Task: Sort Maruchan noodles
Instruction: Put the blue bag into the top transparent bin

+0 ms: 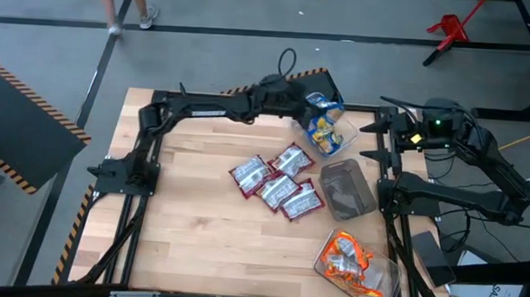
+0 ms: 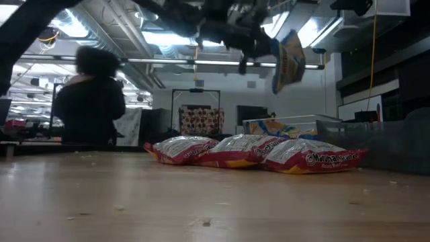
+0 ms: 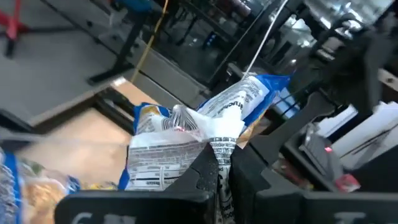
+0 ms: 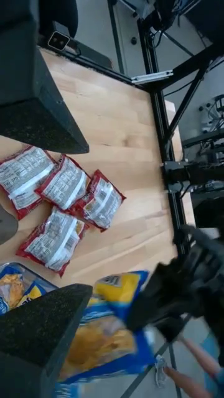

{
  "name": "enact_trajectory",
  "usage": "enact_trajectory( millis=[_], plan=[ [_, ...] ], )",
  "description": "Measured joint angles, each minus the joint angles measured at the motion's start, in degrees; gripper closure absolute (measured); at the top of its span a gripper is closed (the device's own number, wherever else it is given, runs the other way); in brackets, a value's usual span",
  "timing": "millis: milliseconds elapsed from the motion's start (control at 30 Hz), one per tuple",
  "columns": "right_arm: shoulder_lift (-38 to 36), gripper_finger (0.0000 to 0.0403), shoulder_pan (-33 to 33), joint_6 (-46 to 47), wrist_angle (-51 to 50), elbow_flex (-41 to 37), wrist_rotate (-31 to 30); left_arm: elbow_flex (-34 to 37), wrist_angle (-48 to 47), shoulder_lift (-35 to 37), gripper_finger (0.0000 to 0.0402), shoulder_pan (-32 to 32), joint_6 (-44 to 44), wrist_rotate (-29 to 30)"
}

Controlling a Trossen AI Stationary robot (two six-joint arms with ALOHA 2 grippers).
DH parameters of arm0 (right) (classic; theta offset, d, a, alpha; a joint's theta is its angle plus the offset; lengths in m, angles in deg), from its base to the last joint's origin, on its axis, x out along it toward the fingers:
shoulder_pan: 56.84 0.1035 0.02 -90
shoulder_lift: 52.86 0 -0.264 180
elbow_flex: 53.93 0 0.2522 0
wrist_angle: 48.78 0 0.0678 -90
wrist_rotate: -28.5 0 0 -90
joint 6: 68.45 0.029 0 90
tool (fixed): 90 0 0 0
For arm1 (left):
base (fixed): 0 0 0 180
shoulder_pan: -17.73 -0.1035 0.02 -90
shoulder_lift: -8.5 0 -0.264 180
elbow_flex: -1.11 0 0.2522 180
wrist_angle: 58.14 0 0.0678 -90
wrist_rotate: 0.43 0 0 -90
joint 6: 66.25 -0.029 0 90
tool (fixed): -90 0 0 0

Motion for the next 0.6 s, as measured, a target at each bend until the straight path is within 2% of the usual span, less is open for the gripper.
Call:
enact_trajectory(
  millis=[333,500,600],
  plan=[
    [0.1,0.0059,0.0,0.0,-0.2,0.0,-0.1,0.0,13.8,-9.3,0.0391,0.1,15.6,-1.7],
    [0.1,0.0059,0.0,0.0,-0.2,0.0,-0.1,0.0,13.3,-11.7,0.039,1.0,16.9,-2.4],
    [0.1,0.0059,0.0,0.0,-0.2,0.0,-0.7,0.0,13.4,-12.0,0.039,1.7,16.9,-0.9]
  ],
)
